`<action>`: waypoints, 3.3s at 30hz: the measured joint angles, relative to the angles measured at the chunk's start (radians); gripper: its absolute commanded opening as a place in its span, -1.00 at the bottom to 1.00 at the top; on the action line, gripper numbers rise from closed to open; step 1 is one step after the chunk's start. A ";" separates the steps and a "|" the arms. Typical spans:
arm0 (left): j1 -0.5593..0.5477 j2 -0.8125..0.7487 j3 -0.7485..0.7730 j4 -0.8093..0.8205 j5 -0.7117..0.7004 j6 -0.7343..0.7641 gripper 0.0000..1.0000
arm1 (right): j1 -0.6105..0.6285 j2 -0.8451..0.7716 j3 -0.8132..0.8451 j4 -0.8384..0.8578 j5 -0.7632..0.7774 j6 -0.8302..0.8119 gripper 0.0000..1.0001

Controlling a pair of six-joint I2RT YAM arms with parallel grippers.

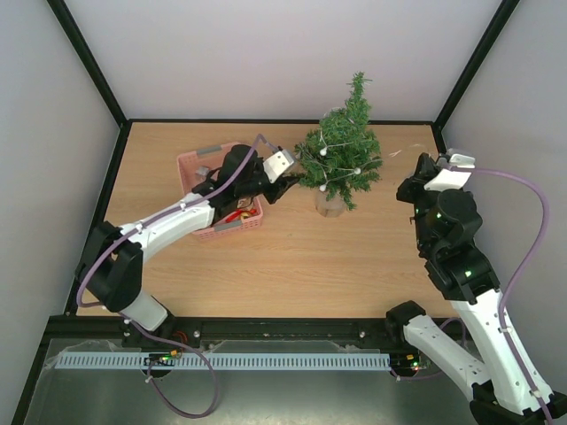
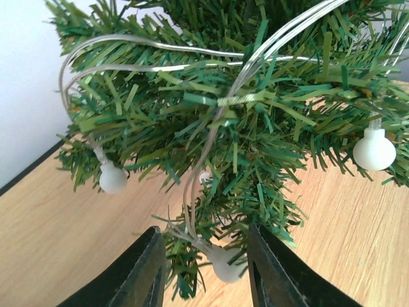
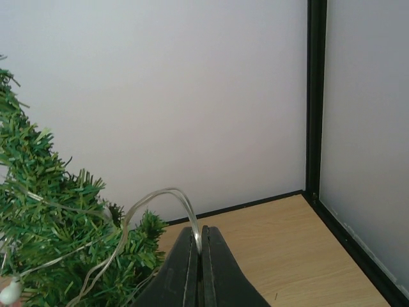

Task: Decorate the small christmas tree
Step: Wrap the decoration item around the Christmas tree.

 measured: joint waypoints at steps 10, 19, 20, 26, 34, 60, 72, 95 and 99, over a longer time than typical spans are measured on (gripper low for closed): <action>0.000 0.072 0.055 0.016 0.059 0.084 -0.87 | 0.000 0.001 -0.014 0.005 -0.063 -0.001 -0.97; 0.011 0.068 0.050 0.027 0.013 0.112 -0.95 | 0.000 -0.011 -0.079 0.050 -0.216 -0.029 -0.97; 0.014 0.064 0.043 0.033 0.002 0.118 -0.95 | 0.000 -0.012 -0.087 0.052 -0.238 -0.033 -0.97; 0.040 0.006 -0.038 0.060 -0.027 0.147 -0.95 | 0.000 -0.023 -0.096 0.057 -0.341 -0.061 -0.97; 0.070 -0.037 -0.091 0.143 -0.045 0.171 -0.95 | 0.000 -0.052 -0.096 0.071 -0.412 -0.086 -0.97; -0.116 -0.139 -0.151 0.306 0.042 0.173 -0.88 | 0.000 -0.123 -0.090 0.042 0.010 -0.014 -0.97; -0.157 -0.083 -0.155 0.253 -0.024 0.137 -0.41 | -0.024 0.142 -0.006 0.113 0.147 -0.140 -0.97; -0.208 -0.112 -0.017 0.177 -0.260 -0.128 -0.16 | -0.412 0.500 0.146 0.292 -0.475 -0.073 -0.97; -0.257 -0.109 -0.001 0.161 -0.336 -0.166 -0.13 | -0.422 0.554 0.142 0.321 -0.517 -0.071 -0.97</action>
